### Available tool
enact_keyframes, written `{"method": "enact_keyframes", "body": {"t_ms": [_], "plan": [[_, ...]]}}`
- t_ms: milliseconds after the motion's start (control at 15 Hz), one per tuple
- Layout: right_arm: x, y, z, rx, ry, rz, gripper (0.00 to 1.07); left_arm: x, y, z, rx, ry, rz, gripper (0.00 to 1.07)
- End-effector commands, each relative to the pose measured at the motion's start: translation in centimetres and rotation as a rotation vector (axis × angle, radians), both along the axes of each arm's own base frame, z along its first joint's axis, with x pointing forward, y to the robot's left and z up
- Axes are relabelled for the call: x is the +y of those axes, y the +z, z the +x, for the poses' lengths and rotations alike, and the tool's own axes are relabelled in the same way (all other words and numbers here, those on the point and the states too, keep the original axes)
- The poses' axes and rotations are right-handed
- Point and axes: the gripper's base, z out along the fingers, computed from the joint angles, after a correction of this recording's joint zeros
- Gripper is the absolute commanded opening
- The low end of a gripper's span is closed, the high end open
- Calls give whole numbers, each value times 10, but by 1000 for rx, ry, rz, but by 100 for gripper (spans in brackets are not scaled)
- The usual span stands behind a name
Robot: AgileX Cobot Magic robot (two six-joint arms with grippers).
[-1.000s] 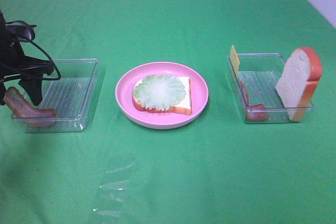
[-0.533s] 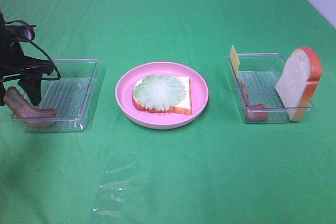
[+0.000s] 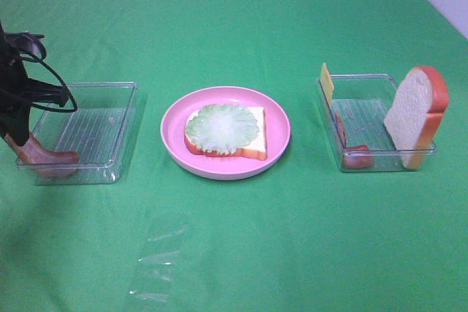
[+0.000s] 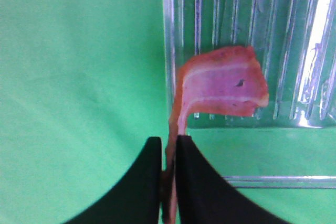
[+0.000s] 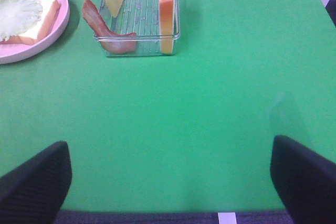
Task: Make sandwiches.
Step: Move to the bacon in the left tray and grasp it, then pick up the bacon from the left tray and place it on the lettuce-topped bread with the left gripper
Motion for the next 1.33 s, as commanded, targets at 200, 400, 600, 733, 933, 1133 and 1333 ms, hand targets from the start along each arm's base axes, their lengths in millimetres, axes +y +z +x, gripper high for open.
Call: {"method": "enact_keyframes", "body": {"t_ms": [200, 400, 600, 733, 933, 1133, 1333], "plan": [[0, -1, 0, -11, -1, -6, 99, -2, 2, 1, -25, -21, -4, 0], [0, -1, 0, -11, -1, -6, 99, -13, 50, -8, -139, -42, -149, 0], [0, -1, 0, -11, -1, -6, 99, -22, 82, -17, -223, -70, -260, 0], [0, -1, 0, -11, -1, -6, 99, -32, 100, -17, -265, -87, -369, 0], [0, -1, 0, -11, -1, -6, 99, -69, 129, -13, -351, -187, -535, 0], [0, -1, 0, -11, -1, -6, 99, -117, 139, -9, -389, -288, -652, 0], [0, -1, 0, -11, -1, -6, 99, -157, 127, -2, -362, -350, -724, 0]]}}
